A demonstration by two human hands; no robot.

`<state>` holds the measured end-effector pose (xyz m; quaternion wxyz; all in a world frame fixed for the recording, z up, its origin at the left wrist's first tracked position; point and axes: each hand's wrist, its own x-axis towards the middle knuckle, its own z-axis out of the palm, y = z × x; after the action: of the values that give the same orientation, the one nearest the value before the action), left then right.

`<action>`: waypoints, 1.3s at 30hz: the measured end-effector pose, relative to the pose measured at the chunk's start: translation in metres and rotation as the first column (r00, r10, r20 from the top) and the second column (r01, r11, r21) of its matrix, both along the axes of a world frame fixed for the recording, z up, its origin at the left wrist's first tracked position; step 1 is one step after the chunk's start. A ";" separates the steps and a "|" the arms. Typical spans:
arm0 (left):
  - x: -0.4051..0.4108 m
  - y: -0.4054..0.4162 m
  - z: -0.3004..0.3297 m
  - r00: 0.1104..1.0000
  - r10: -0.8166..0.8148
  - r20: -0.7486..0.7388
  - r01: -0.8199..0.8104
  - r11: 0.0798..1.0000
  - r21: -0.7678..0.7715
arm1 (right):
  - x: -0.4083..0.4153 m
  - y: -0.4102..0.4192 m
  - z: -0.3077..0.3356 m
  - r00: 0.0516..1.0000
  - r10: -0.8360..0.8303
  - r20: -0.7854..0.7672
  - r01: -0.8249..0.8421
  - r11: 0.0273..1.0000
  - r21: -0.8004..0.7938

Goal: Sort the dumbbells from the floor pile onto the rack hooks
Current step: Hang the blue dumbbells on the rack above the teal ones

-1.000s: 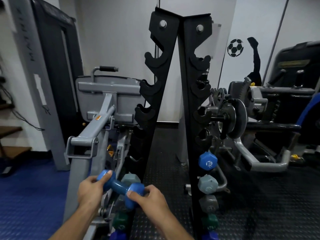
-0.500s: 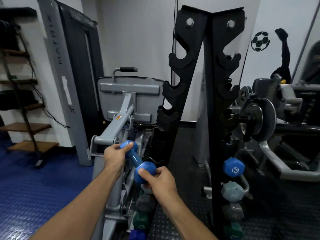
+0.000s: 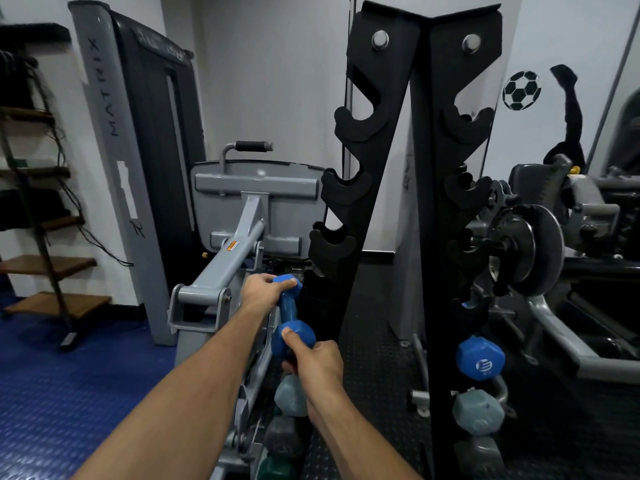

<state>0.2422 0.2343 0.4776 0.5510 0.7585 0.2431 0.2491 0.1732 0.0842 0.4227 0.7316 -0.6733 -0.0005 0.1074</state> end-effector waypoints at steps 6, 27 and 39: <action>0.020 -0.006 0.003 0.996 -0.067 -0.054 0.057 0.982 -0.181 | 0.008 -0.001 -0.010 0.995 -0.020 -0.094 0.033 0.990 0.135; 0.014 -0.019 -0.036 0.950 -0.303 0.074 0.302 0.839 -0.453 | 0.008 -0.029 0.018 0.898 0.231 -0.375 -0.119 0.947 0.298; 0.032 -0.016 -0.030 0.966 -0.257 -0.001 0.253 0.952 -0.171 | 0.015 -0.010 0.007 0.927 0.108 -0.360 -0.085 0.993 0.081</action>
<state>0.2738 0.2186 0.4480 0.6380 0.7369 0.1700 0.1455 0.1881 0.0740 0.4300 0.7340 -0.6172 0.0983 0.2659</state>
